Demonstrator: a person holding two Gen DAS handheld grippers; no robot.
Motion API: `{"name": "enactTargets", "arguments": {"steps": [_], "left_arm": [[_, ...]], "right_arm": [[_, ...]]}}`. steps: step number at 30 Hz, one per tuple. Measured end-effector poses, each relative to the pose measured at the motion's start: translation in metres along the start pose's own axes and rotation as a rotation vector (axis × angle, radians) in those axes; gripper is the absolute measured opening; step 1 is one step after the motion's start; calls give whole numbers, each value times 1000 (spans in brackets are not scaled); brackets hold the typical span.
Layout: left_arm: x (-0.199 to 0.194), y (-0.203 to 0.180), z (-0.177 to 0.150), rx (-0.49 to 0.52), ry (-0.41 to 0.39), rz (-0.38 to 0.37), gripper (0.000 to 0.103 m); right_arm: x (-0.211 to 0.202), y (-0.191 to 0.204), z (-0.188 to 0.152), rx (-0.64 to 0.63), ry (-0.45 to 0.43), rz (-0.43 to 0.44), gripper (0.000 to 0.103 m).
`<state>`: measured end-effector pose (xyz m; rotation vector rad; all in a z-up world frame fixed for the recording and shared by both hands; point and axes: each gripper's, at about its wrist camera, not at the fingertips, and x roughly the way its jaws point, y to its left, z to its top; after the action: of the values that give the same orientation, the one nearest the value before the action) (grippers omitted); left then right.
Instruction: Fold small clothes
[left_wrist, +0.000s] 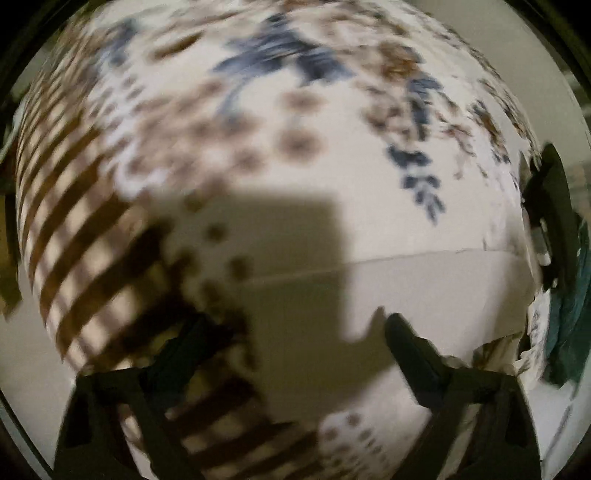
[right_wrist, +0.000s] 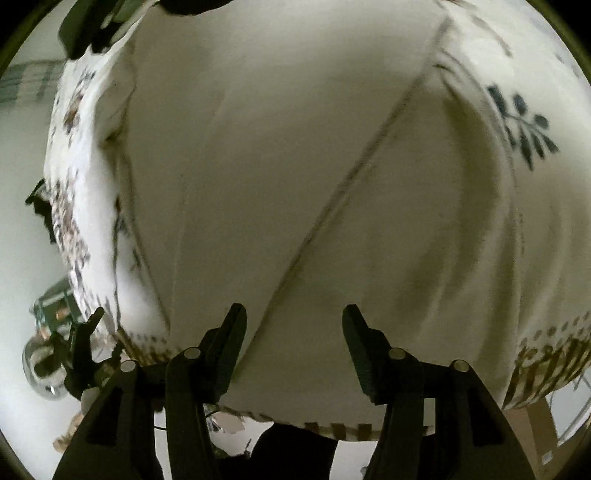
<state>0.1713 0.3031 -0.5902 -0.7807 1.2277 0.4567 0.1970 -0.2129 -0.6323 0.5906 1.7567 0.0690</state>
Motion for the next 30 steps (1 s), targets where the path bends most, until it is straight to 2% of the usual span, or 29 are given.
{"name": "enactTargets", "arguments": {"steps": [1,2,3,5,8,9,10,14,16,17,20,22,26,28,30], "left_arm": [[3,-15,-1,87,-4,89,44],[7,-28,-1,170,-1,169,20],[7,-40,-3,226,-9,201,6],[-6,-64,-12,322,-63,244,6],[-36,-96,-27,429,-122,228,6],[-48,-107,-34,459,-138,211,6],[-60,-117,-42,493,-148,190,6],[-106,-189,-96,685,-176,83,6],[-124,-232,-130,792,-159,2,6],[-130,-258,-159,874,-146,-35,6],[-134,-302,-222,1041,-108,-115,6],[-128,-324,-268,1131,-41,-170,6],[-107,-336,-319,1228,50,-202,6],[-88,-337,-339,1269,109,-166,8],[-74,-337,-342,1256,149,-130,10]], "right_arm": [[-1,-3,1,16,-8,-2,56],[-1,-5,2,29,-13,-1,56],[-4,-7,3,38,-15,1,56],[-2,-12,1,44,-19,10,56],[3,-4,1,41,-19,9,56],[-1,-9,-2,36,-22,16,56],[-1,2,-2,33,-25,18,56],[-21,-14,-13,37,-62,26,56],[-36,-39,-18,66,-77,43,56],[-43,-50,-20,81,-83,51,56],[-56,-84,-27,137,-104,55,56],[-66,-114,-32,182,-119,57,56],[-75,-157,-42,238,-132,53,56],[-76,-174,-46,251,-125,51,56],[-74,-180,-48,251,-116,50,56]]}}
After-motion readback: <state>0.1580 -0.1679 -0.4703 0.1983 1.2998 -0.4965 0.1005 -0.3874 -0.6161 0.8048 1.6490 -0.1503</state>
